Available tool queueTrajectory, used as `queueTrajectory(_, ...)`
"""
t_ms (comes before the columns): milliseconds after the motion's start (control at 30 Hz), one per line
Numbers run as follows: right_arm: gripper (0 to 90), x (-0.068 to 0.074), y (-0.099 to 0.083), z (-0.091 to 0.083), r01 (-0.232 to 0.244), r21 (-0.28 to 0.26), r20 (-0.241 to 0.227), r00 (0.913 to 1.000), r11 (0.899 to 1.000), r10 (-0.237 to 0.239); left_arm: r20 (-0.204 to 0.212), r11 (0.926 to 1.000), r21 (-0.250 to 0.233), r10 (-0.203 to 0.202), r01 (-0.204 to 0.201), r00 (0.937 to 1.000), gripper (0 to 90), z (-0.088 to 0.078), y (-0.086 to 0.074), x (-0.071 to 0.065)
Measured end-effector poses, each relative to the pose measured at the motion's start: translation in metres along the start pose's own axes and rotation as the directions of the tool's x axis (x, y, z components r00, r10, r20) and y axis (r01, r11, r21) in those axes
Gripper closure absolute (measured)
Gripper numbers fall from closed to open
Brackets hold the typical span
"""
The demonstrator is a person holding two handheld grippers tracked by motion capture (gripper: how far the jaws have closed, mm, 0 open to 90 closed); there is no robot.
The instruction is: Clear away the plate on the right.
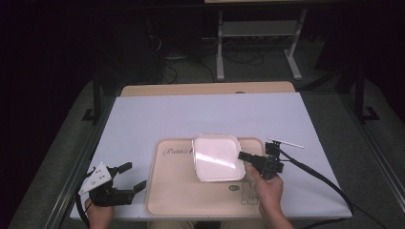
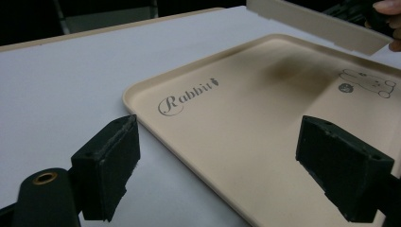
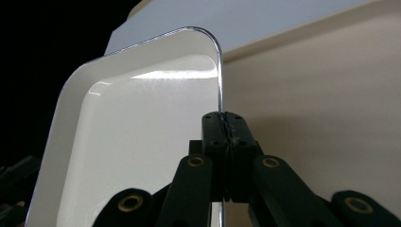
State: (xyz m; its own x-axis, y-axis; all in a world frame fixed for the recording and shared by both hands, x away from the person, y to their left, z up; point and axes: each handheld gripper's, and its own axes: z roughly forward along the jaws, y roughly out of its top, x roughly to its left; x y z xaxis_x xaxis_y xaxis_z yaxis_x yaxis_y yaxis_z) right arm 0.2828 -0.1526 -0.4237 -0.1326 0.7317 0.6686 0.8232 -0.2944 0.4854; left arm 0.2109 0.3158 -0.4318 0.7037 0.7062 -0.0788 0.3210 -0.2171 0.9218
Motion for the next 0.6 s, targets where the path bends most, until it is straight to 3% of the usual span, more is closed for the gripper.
queueTrajectory(267, 88.0, 0.001, -0.010, 0.009, -0.003, -0.016, 0.030, 0.9995, 1.000, 0.003, -0.001, 1.0000, 0.001, 0.006, -0.006, 1.0000, 13.9, 0.000, 0.000, -0.001)
queueTrajectory(600, 87.0, -0.002, -0.013, 0.018, -0.002, 0.008, 0.045, 0.9990, 1.000, 0.001, 0.000, 1.0000, -0.001, 0.004, -0.004, 1.0000, 14.0, -0.001, 0.000, 0.000)
